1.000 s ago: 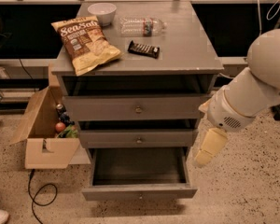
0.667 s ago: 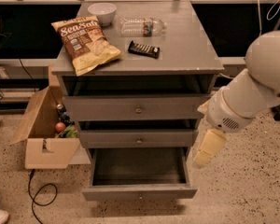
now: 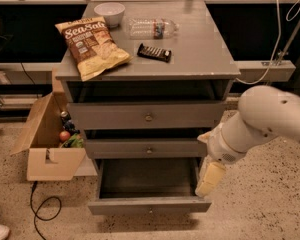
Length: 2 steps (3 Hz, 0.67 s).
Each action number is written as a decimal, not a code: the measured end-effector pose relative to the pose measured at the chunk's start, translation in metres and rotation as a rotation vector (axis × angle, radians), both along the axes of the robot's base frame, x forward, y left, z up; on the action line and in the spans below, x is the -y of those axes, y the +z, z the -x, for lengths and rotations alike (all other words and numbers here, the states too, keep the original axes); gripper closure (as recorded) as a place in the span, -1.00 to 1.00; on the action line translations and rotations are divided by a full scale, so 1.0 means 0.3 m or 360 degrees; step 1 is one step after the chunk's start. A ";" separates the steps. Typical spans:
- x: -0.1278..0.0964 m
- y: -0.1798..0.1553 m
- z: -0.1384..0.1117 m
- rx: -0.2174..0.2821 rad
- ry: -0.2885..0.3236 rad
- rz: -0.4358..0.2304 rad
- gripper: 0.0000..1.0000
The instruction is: Close bottom drawer
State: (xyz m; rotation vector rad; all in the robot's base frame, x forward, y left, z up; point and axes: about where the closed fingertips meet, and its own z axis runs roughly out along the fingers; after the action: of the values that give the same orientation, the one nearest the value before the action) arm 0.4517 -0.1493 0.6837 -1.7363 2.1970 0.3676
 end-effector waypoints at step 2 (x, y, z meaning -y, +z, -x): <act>-0.148 -0.424 -0.006 0.0066 0.0384 -0.0089 -1.00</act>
Offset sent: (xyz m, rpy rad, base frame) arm 0.0013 0.0610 -0.1724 0.0711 -0.0647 0.3311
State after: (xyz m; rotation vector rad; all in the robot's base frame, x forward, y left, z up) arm 0.4535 -0.1050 0.5566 -1.9641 1.9341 0.4408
